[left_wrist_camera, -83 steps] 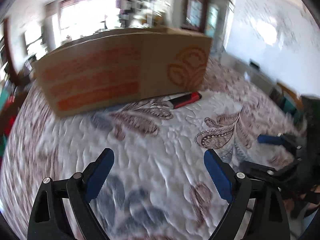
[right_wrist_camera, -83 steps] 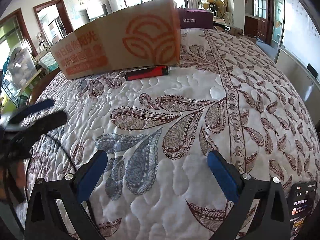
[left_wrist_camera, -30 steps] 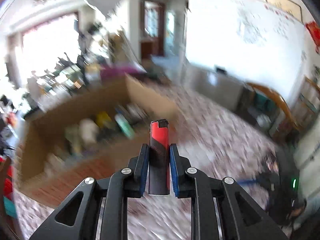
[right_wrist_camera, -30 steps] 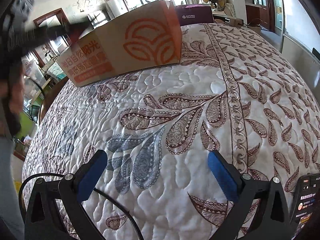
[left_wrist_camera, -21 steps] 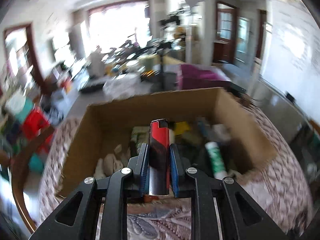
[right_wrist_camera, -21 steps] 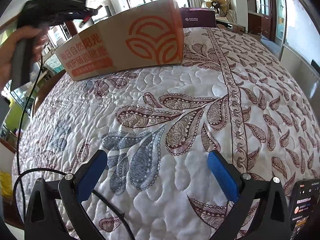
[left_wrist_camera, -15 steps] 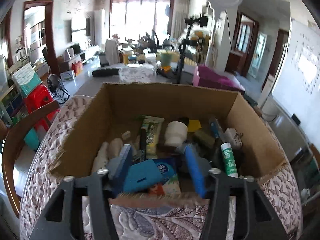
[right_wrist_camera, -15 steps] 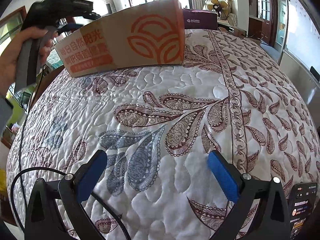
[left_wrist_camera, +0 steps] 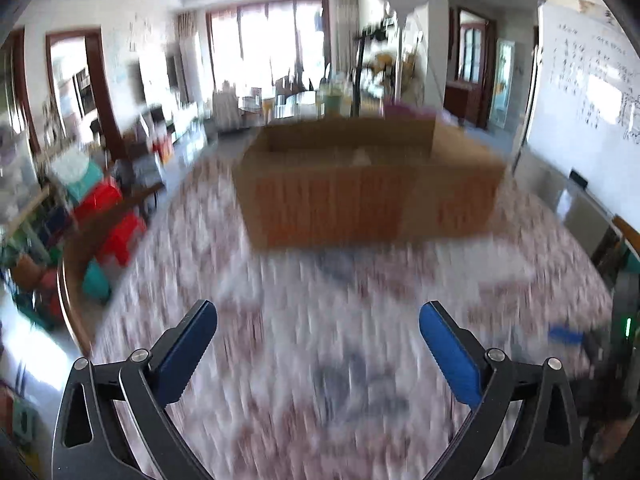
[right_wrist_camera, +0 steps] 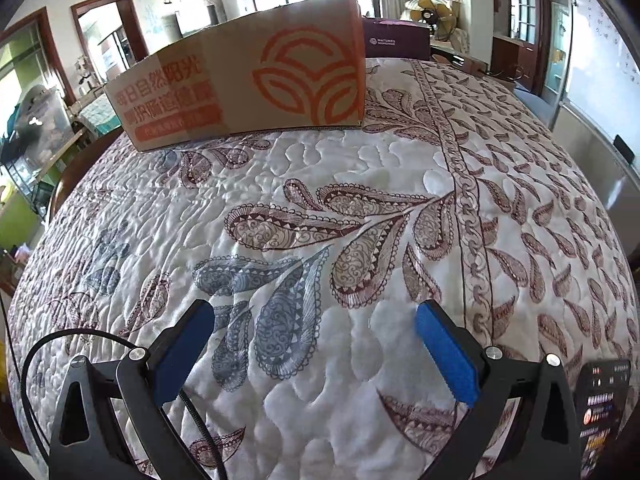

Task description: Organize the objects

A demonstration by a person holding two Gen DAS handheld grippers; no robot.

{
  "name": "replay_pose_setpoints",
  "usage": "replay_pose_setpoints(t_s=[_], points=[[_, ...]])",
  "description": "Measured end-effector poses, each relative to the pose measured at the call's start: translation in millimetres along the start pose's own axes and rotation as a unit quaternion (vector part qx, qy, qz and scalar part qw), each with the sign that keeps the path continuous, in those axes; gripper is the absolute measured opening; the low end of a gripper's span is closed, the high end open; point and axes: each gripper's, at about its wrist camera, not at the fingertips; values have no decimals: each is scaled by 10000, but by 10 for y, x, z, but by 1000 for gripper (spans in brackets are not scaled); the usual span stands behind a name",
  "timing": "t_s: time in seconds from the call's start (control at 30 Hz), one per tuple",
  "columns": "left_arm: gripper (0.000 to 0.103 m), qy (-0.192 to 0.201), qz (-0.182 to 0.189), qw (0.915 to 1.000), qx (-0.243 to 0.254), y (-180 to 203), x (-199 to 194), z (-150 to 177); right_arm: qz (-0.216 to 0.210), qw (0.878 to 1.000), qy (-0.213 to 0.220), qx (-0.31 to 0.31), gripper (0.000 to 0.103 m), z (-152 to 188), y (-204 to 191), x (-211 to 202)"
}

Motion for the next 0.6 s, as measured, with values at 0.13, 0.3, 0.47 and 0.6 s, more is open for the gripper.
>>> replay_pose_setpoints(t_s=[0.13,0.3,0.47,0.6], points=[[102,-551,-21,9983,-193,-12,259,444,175,9998,-46,23,27,87,-139,-41],[102,-580,-177,9971,-454,85,459,599,509,9983,-181,-215,56,185,-340,-57],[103,-718,-232,9967,-314,310,701,644,600,9977,-212,-226,103,176,-453,-29],[103,-836,-200,9959,-286,325,721,625,674,9973,-217,-190,103,179,-485,-21]])
Point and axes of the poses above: each gripper's, at about its wrist camera, not at the fingertips, and x roughly the way its jaws point, y to its right, z to its underside, and after that the axes turned 4 degrees about -x, right-handed
